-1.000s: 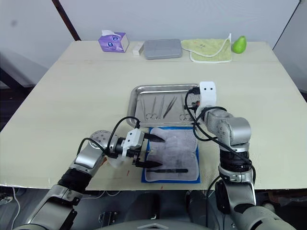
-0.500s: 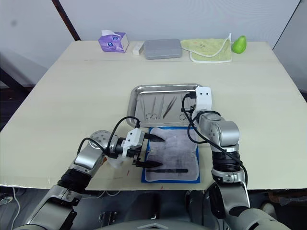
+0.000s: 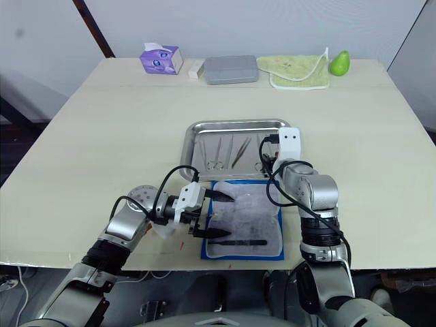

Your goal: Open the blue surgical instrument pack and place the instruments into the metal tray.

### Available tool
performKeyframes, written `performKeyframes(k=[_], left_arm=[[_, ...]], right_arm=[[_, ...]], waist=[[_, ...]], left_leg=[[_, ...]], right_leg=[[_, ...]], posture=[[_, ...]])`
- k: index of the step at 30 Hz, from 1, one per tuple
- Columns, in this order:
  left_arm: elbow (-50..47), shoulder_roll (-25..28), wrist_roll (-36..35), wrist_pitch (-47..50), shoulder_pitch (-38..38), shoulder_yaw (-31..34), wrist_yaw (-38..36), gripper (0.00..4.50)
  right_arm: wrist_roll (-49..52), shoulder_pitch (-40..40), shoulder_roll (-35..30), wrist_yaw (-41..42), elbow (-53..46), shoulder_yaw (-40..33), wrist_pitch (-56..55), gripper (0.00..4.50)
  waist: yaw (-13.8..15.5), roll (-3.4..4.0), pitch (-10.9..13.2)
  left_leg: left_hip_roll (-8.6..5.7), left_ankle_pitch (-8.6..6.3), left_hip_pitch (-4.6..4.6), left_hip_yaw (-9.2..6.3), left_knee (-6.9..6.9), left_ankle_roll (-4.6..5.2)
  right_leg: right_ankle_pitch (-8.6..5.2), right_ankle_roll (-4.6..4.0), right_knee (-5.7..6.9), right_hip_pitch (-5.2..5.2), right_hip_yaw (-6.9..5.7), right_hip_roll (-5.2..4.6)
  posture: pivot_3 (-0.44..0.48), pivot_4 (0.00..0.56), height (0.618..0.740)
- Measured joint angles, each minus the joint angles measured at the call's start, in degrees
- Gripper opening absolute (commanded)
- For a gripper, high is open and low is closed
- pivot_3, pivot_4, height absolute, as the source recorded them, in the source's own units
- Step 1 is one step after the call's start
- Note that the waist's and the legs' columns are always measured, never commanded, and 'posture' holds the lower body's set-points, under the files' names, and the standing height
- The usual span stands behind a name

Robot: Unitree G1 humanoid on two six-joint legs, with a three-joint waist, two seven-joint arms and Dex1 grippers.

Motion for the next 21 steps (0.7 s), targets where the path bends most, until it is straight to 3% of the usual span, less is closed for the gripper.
performKeyframes(k=[7,12,13,15,16,18,21], left_arm=[[-1.13,-0.04,0.00,0.09,0.69,0.04,0.39,4.50],[-1.83,0.03,0.01,0.18,1.19,0.11,0.73,4.50],[-1.83,0.11,0.02,0.24,1.22,0.16,0.92,4.50],[-1.81,-0.06,0.04,0.43,1.00,0.05,1.07,4.50],[-1.99,-0.15,0.05,0.65,1.05,-0.14,1.14,4.50],[-2.31,-0.15,-0.05,0.66,1.39,-0.18,1.03,4.50],[-2.20,0.17,-0.10,0.67,1.17,-0.02,0.55,4.50]], right_arm=[[1.83,9.50,-9.70,15.15,-11.92,6.74,-13.82,2.65],[9.60,18.16,-15.47,29.87,-19.92,6.09,-23.46,2.65],[12.85,19.57,-17.35,33.56,-21.28,4.58,-23.58,3.08],[14.06,20.72,-20.02,36.68,-21.98,4.03,-24.47,3.42],[16.07,23.36,-24.54,41.17,-23.79,3.21,-25.21,3.87],[20.28,30.22,-33.59,51.06,-26.70,-1.00,-26.53,4.30],[24.54,36.20,-40.83,60.84,-28.51,-8.04,-28.84,4.30]], waist=[[0.00,0.00,0.01],[0.03,-0.03,0.03],[0.02,-0.03,0.03],[0.06,-0.04,0.03],[0.44,-0.05,0.05],[0.77,-0.06,0.05],[0.14,-0.06,0.06]], left_leg=[[0.00,0.00,-0.04,0.00,-0.09,0.00],[0.00,0.00,-0.03,0.00,-0.08,0.00],[0.00,0.00,-0.02,0.01,-0.06,0.00],[0.00,0.00,-0.01,0.02,-0.03,0.00],[-0.04,0.00,-0.03,-0.02,-0.04,0.00],[-0.03,-0.01,-0.07,-0.05,-0.08,0.00],[0.01,-0.01,0.06,-0.04,-0.11,0.01]], right_leg=[[-0.03,0.06,-0.16,0.00,-0.01,0.00],[-0.13,0.23,-0.17,0.02,-0.01,0.00],[-0.13,0.23,-0.17,0.03,0.01,0.00],[-0.13,0.24,-0.16,0.03,0.01,0.00],[-0.14,0.24,-0.17,0.06,-0.03,-0.04],[-0.16,0.27,-0.42,0.12,-0.08,-0.05],[-0.16,0.30,-0.51,0.27,-0.05,0.02]], posture=[[0.000,0.150,0.740],[0.000,0.150,0.740],[0.000,0.150,0.740],[0.000,0.150,0.740],[0.000,0.150,0.740],[0.000,0.150,0.740],[0.000,0.150,0.740]])
